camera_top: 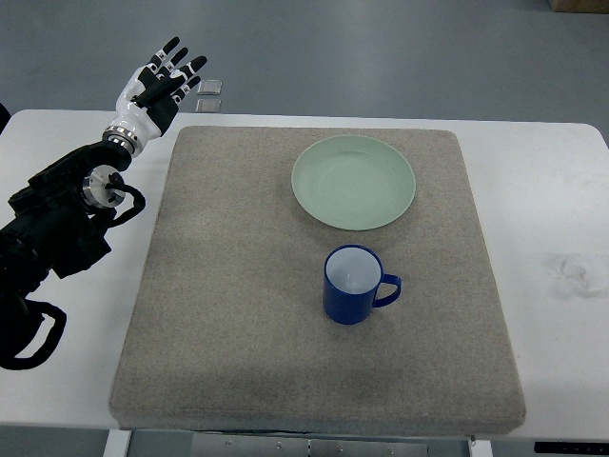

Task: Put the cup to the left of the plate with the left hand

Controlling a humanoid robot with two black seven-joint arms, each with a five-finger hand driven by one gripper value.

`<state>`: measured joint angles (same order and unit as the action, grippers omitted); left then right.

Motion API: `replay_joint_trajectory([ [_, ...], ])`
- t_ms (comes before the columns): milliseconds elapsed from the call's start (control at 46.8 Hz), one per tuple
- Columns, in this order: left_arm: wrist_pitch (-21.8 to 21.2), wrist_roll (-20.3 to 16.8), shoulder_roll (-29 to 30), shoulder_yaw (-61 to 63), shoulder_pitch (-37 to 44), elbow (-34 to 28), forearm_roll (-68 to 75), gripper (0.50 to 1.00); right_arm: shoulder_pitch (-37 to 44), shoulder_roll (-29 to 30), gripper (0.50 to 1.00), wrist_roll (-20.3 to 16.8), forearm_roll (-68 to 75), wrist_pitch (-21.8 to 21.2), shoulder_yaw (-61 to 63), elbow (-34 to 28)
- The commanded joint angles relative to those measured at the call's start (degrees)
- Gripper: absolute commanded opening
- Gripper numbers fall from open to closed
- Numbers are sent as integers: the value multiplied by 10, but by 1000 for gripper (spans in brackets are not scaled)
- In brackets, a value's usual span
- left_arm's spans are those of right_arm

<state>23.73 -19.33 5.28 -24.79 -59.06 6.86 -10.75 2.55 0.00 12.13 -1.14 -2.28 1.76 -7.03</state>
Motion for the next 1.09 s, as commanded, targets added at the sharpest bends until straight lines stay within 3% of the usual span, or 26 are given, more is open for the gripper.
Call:
replay_joint_trajectory([
  [0, 0, -1, -1, -2, 1, 0, -1, 999, 0, 0, 932, 0, 0, 0, 0, 0],
  [1068, -1, -1, 1, 2, 3, 6, 6, 999, 0, 0, 932, 0, 0, 0, 0, 0],
])
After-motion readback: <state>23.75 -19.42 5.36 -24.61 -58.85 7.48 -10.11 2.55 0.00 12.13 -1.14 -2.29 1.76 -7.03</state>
